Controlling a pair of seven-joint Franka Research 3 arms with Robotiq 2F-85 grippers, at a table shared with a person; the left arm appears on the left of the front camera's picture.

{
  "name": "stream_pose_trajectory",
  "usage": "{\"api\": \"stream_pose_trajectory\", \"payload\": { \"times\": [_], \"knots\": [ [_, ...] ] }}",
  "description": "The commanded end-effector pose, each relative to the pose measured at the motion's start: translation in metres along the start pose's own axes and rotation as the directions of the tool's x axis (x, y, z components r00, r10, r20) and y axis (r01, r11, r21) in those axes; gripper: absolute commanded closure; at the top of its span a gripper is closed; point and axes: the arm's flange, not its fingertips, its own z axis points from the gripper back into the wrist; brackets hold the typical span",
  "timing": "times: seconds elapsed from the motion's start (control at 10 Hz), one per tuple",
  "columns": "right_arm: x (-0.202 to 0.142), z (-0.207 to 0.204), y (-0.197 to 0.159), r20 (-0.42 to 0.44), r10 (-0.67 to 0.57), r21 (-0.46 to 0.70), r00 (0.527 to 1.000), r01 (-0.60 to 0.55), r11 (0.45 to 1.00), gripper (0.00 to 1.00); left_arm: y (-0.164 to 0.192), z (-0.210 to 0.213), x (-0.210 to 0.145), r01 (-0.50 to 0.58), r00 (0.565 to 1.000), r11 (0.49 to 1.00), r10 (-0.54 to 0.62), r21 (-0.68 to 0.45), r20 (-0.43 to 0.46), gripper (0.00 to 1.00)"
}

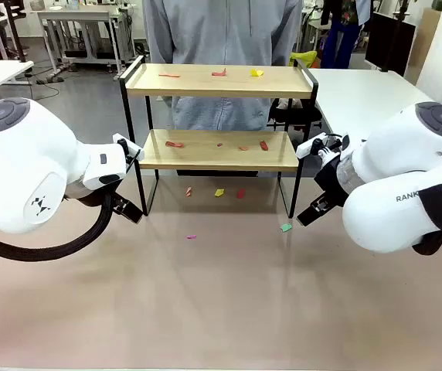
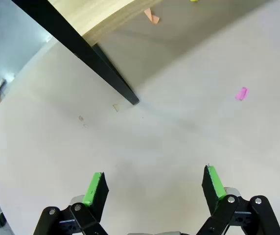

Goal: Clean the shelf.
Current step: Pick up the Duster handed by the human.

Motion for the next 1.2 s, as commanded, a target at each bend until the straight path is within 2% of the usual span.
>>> {"api": "stream_pose_trajectory", "payload": {
  "times": [0.0, 0.9, 1.1],
  "knots": [
    [0.0, 0.0, 0.0, 0.0, 0.0, 0.0, 1.0, 0.0, 1.0, 0.0, 0.0, 0.0, 0.0, 0.0, 1.0, 1.0, 0.0, 0.0, 0.0, 0.0],
    [0.0, 0.0, 0.0, 0.0, 0.001, 0.0, 1.0, -0.001, 1.0, 0.0, 0.0, 0.0, 0.0, 0.0, 1.0, 1.0, 0.0, 0.0, 0.0, 0.0],
    [0.034, 0.024, -0.029, 0.052, -0.005, 0.031, 0.999, 0.004, 1.0, 0.0, 0.022, 0.035, 0.021, 0.004, 0.999, 0.996, 0.0, -0.092, 0.044, 0.0]
  ]
}}
